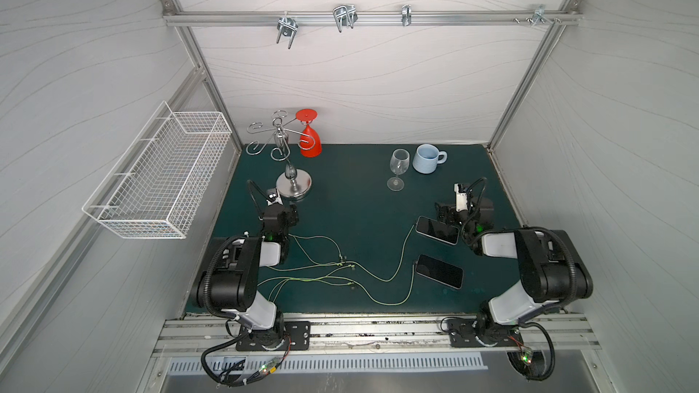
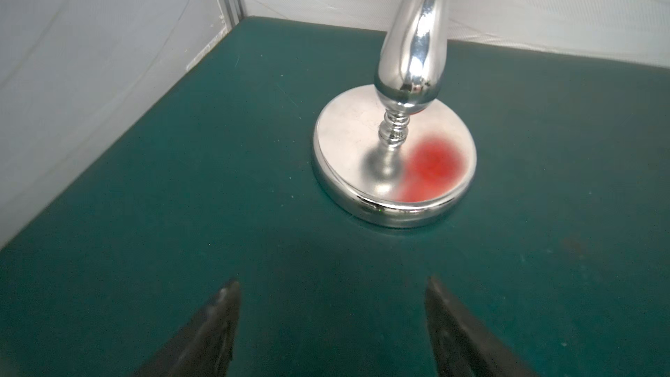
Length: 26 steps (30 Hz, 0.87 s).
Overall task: Plug wired earphones into phones
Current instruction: Reset both arms
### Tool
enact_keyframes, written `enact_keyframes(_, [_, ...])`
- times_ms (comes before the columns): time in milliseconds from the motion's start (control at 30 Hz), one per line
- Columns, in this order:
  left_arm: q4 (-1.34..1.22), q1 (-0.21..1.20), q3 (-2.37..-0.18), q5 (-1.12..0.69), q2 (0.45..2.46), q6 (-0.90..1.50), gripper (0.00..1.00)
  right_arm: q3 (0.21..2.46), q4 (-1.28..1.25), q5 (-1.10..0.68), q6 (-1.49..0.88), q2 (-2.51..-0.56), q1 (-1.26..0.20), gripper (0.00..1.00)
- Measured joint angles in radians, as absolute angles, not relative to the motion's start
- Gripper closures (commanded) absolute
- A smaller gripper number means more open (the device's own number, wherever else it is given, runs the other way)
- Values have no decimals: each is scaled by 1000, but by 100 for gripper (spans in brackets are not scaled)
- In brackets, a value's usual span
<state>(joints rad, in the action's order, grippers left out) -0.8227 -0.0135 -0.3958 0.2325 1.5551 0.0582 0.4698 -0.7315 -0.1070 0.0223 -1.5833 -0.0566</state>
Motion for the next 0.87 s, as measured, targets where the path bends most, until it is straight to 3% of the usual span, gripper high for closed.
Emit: enact_keyframes(867, [-830,-10,-396,247,1555,61,1,470,-750,-106,22,-1587,-57,1])
